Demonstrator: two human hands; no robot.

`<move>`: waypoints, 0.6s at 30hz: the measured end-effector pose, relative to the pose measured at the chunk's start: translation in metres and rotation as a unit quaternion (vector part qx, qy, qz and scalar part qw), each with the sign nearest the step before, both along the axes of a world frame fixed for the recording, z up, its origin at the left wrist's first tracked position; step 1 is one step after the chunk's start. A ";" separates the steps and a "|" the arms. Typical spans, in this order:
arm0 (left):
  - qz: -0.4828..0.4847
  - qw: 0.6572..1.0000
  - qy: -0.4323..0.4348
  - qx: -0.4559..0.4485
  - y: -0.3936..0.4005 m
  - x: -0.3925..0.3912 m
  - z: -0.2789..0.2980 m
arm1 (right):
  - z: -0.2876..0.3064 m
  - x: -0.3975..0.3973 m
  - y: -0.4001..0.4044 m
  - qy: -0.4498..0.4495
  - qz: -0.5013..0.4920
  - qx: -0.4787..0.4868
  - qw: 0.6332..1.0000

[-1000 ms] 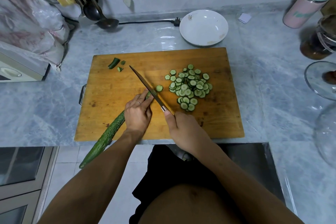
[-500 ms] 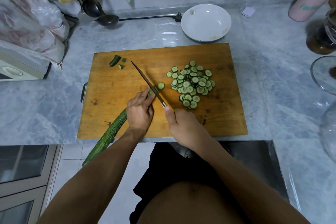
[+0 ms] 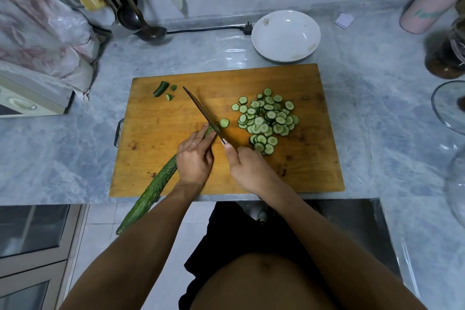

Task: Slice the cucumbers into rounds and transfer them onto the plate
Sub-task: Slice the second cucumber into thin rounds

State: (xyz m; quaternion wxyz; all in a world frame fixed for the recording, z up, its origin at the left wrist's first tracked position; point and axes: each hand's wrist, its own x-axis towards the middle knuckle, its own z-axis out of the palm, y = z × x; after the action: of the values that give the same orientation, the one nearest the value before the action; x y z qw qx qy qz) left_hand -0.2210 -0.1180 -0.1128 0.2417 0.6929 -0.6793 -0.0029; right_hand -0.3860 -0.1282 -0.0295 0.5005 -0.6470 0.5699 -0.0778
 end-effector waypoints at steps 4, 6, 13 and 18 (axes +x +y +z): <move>-0.009 1.000 0.022 -0.013 0.000 0.002 0.001 | 0.005 -0.008 -0.006 -0.019 -0.010 0.004 1.000; -0.010 1.000 0.027 -0.010 -0.001 0.003 0.003 | 0.008 -0.011 -0.007 -0.025 -0.011 0.006 1.000; -0.007 0.999 -0.006 0.035 -0.002 0.001 0.010 | 0.014 -0.018 0.010 0.011 0.044 -0.051 0.998; 0.009 0.997 -0.006 0.078 -0.004 0.003 0.007 | 0.026 -0.023 0.024 0.006 0.043 -0.053 0.998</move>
State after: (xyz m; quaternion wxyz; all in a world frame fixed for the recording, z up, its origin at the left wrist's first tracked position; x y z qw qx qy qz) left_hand -0.2183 -0.1216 -0.1054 0.1826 0.7158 -0.6722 -0.0492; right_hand -0.4090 -0.1047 -0.0040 0.4647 -0.6972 0.5397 -0.0824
